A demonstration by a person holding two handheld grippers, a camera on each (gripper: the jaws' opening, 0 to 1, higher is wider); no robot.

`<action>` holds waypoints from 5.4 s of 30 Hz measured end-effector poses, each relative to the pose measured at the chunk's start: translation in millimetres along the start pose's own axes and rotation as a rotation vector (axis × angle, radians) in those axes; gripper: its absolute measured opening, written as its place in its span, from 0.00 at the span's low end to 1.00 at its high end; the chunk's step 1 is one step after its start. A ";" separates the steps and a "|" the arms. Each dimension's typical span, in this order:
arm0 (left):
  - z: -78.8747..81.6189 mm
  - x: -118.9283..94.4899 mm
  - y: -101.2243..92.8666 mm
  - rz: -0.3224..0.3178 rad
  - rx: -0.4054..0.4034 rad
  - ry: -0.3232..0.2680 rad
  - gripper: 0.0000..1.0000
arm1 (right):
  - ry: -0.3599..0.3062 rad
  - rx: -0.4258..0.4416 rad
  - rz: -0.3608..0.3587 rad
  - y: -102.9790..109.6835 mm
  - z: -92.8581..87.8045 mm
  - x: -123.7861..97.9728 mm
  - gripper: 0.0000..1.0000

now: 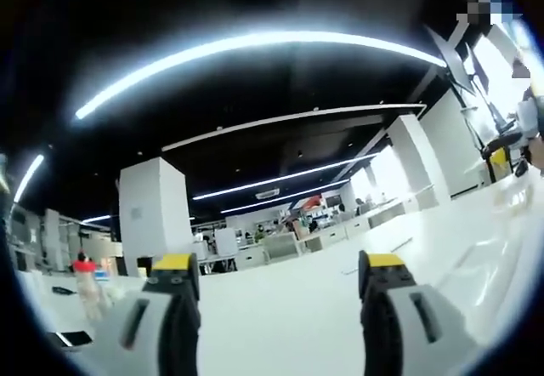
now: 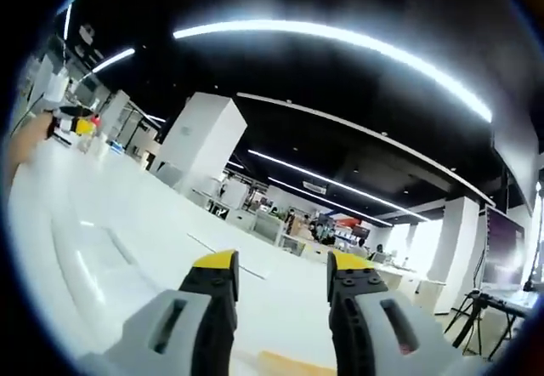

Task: Snap each plastic latch of the storage box into its locked position after aligning the lid with the box until every specified latch is closed and the lid sits flush.

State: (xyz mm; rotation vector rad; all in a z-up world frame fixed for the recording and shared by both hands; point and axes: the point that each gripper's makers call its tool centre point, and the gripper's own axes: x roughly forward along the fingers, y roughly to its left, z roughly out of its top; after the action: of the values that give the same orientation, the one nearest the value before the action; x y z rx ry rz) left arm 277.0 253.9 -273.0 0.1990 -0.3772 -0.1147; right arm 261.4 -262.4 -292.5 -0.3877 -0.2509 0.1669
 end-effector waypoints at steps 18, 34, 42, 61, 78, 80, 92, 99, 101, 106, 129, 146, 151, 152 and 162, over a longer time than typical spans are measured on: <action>-2.4 -2.7 1.6 -0.074 -0.195 0.010 0.76 | 0.013 -0.012 -0.032 -5.7 -4.5 -4.7 0.37; 30.9 7.4 -48.1 -0.291 -0.241 0.014 0.76 | -0.005 0.016 -0.012 0.7 -0.6 -5.9 0.34; 53.8 13.1 -85.7 -0.419 -0.242 0.014 0.76 | 0.002 0.014 -0.023 -2.5 -2.9 -5.9 0.34; 65.5 32.1 -165.4 -0.679 -0.243 0.115 0.75 | -0.030 0.028 -0.020 1.6 3.8 -5.4 0.33; 66.3 35.3 -243.9 -0.921 -0.184 0.217 0.74 | -0.002 0.038 -0.027 2.2 -3.8 -1.7 0.33; 65.3 36.4 -251.6 -0.940 -0.179 0.230 0.74 | -0.003 0.045 -0.032 0.8 -4.3 -1.5 0.33; 42.5 27.3 -339.0 -1.159 -0.088 0.367 0.72 | -0.009 0.065 -0.092 -13.7 -6.9 -1.7 0.33; 38.7 15.9 -387.3 -1.259 -0.006 0.404 0.72 | -0.004 0.087 -0.121 -20.0 -11.0 -2.9 0.33; 38.2 13.3 -398.2 -1.279 0.015 0.409 0.72 | -0.005 0.084 -0.130 -21.6 -10.9 -2.9 0.33; 31.2 7.9 -425.9 -1.328 0.074 0.434 0.72 | -0.013 0.075 -0.147 -23.2 -10.1 -4.1 0.33; -52.8 -14.1 -506.9 -1.486 0.388 0.702 0.67 | 0.024 0.090 -0.234 -41.4 -20.4 -8.7 0.31; -65.3 -20.3 -522.4 -1.552 0.318 0.808 0.59 | 0.020 0.101 -0.209 -35.8 -20.0 -8.9 0.30; -64.9 -23.5 -522.9 -1.588 0.283 0.841 0.56 | 0.021 0.103 -0.204 -34.9 -20.1 -8.1 0.30; -64.9 -23.5 -523.1 -1.593 0.281 0.847 0.56 | 0.020 0.106 -0.203 -34.7 -20.1 -7.8 0.30; -64.9 -24.5 -521.6 -1.627 0.316 0.860 0.54 | 0.032 0.113 -0.197 -31.9 -21.7 -5.3 0.30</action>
State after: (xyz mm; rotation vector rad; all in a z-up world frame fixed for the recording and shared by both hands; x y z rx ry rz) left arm 240.2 -239.5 -452.3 0.7975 0.7230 -1.5213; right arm 265.8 -300.2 -300.6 -0.2511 -0.2451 -0.0192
